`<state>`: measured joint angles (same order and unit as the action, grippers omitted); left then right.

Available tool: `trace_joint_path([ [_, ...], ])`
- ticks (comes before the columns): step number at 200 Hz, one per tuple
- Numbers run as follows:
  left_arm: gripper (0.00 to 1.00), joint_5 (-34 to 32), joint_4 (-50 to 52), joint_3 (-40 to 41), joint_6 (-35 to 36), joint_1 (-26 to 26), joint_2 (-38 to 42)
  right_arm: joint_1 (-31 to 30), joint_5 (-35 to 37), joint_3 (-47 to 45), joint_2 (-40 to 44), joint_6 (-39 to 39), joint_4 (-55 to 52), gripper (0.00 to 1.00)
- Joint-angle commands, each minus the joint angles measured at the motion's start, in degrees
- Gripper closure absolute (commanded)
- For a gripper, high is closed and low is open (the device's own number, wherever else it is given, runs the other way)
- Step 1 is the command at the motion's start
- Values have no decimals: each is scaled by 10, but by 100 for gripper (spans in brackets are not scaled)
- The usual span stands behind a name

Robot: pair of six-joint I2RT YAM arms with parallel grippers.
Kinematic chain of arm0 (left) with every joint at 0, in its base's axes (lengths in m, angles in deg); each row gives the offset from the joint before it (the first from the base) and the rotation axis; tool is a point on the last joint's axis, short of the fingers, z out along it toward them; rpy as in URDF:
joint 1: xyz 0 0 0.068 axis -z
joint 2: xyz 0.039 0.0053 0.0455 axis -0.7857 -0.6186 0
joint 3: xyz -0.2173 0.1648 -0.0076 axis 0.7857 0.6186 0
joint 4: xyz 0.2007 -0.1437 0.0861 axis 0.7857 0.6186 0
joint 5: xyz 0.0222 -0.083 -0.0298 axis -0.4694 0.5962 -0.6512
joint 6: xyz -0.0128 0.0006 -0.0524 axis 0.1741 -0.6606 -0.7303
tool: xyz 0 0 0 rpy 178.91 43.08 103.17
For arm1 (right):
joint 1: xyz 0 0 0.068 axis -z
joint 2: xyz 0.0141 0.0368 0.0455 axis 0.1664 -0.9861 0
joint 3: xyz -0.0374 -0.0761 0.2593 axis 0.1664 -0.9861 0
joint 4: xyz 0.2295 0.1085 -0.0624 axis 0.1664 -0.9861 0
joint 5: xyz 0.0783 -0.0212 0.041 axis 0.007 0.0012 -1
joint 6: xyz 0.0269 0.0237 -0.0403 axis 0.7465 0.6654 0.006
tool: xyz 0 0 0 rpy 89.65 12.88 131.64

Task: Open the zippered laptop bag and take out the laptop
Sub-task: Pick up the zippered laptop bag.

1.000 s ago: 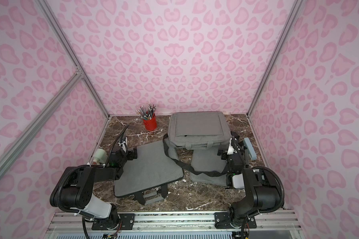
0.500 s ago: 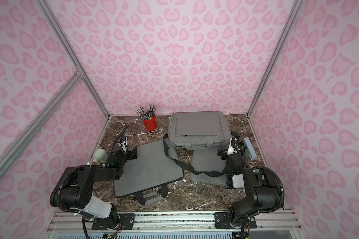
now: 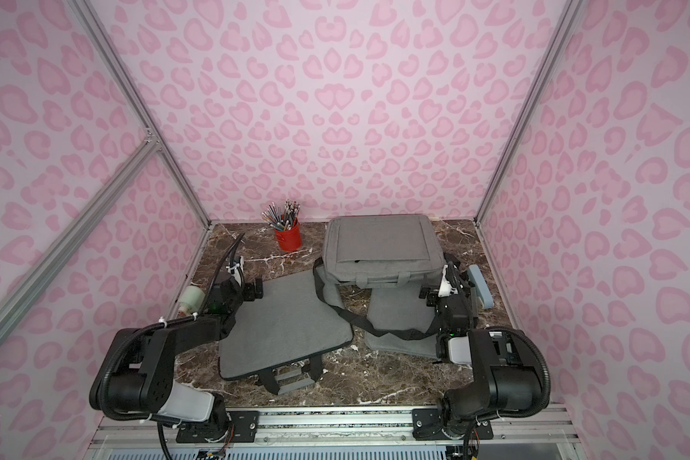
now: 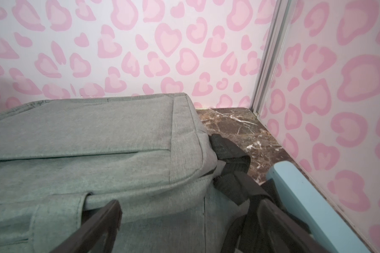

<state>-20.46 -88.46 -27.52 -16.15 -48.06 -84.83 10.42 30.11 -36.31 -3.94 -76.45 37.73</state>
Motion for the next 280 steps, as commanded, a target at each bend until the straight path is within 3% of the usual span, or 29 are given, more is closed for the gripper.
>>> trace_joint_path([
  [1,1,-5,87,-23,4,5,38,-1,-8,9,42,-5,-56,0],
  [41,1,24,271,-107,-63,17,114,-1,-16,38,156,33,-200,0],
  [70,1,61,442,-190,-160,36,131,-2,-32,90,209,79,-369,0],
  [103,1,106,542,-224,-290,60,143,-2,-85,147,244,128,-536,1],
  [138,1,124,558,-229,-397,125,131,-17,-132,200,251,166,-680,3],
  [186,1,126,508,-271,-510,206,45,-73,-124,237,259,214,-814,4],
  [231,5,112,488,-374,-549,266,-73,-136,-113,220,280,275,-833,6],
  [280,12,119,498,-467,-574,296,-199,-213,-67,215,281,345,-854,6],
])
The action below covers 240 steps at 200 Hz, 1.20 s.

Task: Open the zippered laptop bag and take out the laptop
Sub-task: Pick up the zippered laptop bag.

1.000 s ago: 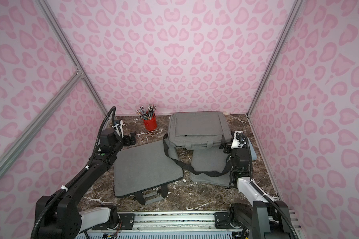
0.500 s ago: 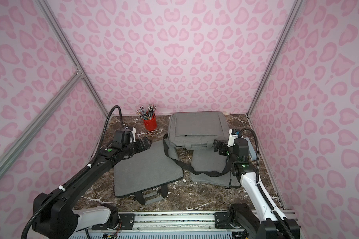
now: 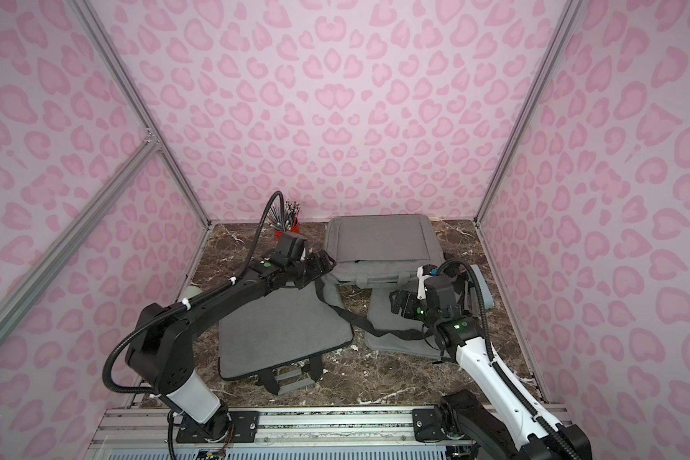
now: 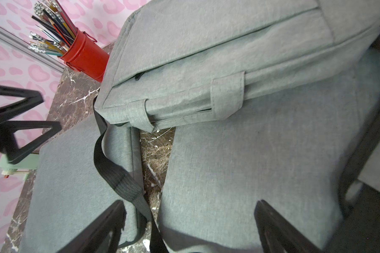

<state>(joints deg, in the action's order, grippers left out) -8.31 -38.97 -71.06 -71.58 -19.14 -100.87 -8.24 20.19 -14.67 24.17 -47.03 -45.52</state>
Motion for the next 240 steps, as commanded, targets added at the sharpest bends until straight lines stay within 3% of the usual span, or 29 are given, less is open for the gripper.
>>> trace_joint_path([
  [1,12,-3,3,-33,-20,7,-40,-28,34,-1,0,52,-22,5],
  [64,30,11,-28,-96,-43,9,-126,-107,91,-24,27,109,-77,5],
  [125,64,43,-29,-132,-40,10,-174,-140,112,-56,69,130,-128,6],
  [161,94,55,-34,-146,-36,9,-175,-167,127,-58,80,122,-153,9],
  [176,98,53,-19,-165,-27,9,-172,-177,145,-55,86,104,-156,12],
  [240,98,35,44,-251,7,6,-148,-199,162,-68,82,54,-78,23],
])
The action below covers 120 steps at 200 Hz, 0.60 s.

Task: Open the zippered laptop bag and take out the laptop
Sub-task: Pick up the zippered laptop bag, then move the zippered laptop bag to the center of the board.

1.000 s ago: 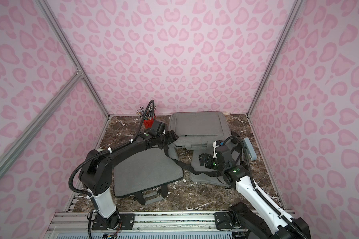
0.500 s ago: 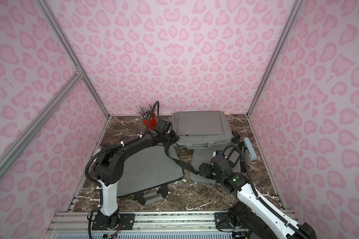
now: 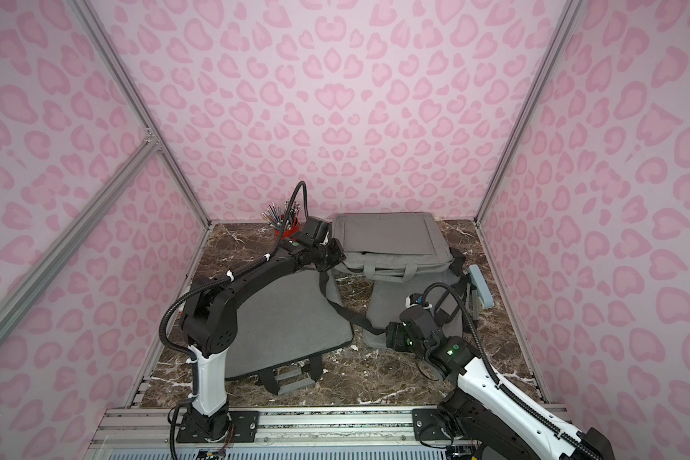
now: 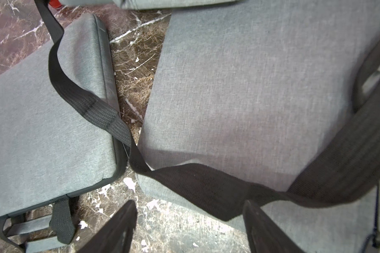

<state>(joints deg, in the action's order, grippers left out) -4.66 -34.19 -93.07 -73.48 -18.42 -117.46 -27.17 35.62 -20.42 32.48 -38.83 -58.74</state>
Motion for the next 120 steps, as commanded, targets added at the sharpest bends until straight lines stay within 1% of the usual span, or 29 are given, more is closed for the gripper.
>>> trace_joint_path([
  [1,98,-2,-3,-32,27,-1,18,-11,8,-12,0,-29,56,23],
  [24,98,-19,28,-77,44,-7,10,-37,25,-21,-2,-36,91,25],
  [42,98,-20,37,-104,50,-14,4,-61,39,-25,5,-39,101,28],
  [60,98,-16,44,-121,52,-19,-2,-86,37,-30,9,-44,111,36],
  [77,98,-12,45,-131,53,-20,-8,-113,31,-36,2,-43,127,41],
  [101,98,-11,51,-145,56,-20,-14,-160,33,-40,-33,-40,167,46],
  [120,98,-8,54,-153,58,-21,-15,-178,37,-40,-79,-37,196,47],
])
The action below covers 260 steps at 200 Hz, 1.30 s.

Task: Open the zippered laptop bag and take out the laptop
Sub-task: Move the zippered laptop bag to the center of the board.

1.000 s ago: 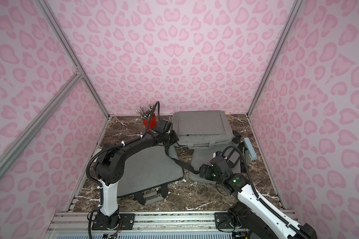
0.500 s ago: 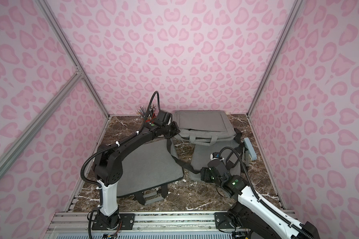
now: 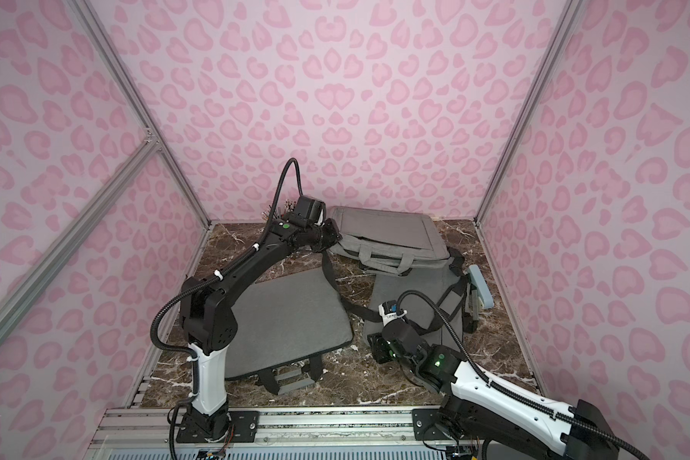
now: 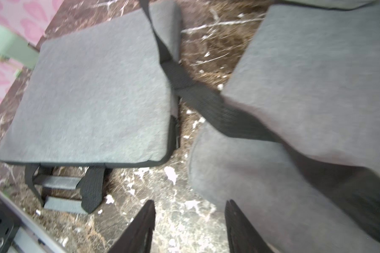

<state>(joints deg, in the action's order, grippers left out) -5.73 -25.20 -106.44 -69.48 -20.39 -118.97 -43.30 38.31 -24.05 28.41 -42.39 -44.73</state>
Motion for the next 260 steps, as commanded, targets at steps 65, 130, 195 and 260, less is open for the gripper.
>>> trace_joint_path([
  [65,98,21,-23,-19,21,-2,9,52,67,8,-126,-40,139,51],
  [130,98,29,-35,15,20,-2,28,130,59,59,-247,-139,151,52],
  [195,98,40,-49,35,14,-1,31,199,83,99,-288,-191,173,50],
  [260,99,46,-64,48,10,-1,26,163,13,120,-221,-189,91,46],
])
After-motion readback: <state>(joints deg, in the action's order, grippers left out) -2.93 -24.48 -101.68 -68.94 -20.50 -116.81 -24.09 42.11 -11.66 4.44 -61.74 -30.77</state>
